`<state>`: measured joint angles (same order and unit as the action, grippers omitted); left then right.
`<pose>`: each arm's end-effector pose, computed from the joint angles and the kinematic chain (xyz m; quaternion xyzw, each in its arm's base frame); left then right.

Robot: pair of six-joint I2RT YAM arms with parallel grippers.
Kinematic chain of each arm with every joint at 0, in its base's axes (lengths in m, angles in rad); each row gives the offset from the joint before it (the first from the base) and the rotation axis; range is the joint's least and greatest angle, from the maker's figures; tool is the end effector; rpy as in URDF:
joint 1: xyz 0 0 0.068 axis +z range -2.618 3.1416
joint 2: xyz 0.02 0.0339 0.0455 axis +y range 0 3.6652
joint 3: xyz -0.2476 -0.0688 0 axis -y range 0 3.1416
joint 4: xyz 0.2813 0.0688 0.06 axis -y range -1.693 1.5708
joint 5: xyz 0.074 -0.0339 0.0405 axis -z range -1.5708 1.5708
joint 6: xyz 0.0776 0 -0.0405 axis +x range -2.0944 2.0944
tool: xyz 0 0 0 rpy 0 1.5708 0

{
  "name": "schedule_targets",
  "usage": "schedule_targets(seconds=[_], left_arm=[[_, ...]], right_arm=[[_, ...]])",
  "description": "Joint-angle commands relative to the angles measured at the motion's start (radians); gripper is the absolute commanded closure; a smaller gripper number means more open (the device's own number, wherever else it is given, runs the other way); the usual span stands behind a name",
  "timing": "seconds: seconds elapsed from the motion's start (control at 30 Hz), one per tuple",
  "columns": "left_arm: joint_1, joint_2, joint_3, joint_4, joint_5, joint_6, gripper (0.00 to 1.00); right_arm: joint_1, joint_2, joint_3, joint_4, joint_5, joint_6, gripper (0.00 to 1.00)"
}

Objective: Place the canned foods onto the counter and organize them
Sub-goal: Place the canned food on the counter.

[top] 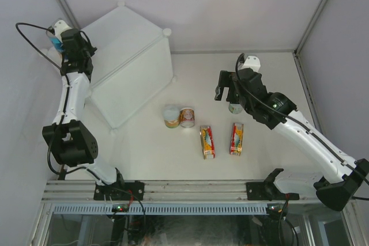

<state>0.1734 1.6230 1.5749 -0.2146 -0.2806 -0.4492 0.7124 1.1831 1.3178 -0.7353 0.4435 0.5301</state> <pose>0.4496 0.1006 0.3686 -0.3217 0.7220 0.0271 0.6120 0.2609 0.1813 0.3585 0.0236 0.8687 0.1066 0.4831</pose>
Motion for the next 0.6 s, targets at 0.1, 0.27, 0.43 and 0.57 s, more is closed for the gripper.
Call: schedule_targets(seconds=[0.1, 0.27, 0.43, 0.57], left_arm=[[0.026, 0.018, 0.046, 0.014, 0.021, 0.013, 0.99], [0.045, 0.023, 0.045, 0.015, 0.031, -0.001, 0.99], [0.054, 0.032, 0.048, 0.025, 0.048, -0.005, 0.99], [0.059, 0.041, 0.054, 0.036, 0.064, -0.010, 0.99]], right_arm=[[0.013, -0.004, 0.044, 0.005, 0.025, -0.016, 0.10], [0.016, -0.004, 0.044, -0.003, 0.033, -0.016, 0.10], [0.022, -0.004, 0.044, -0.016, 0.037, -0.014, 0.10], [0.033, 0.001, 0.044, -0.028, 0.045, -0.011, 0.11]])
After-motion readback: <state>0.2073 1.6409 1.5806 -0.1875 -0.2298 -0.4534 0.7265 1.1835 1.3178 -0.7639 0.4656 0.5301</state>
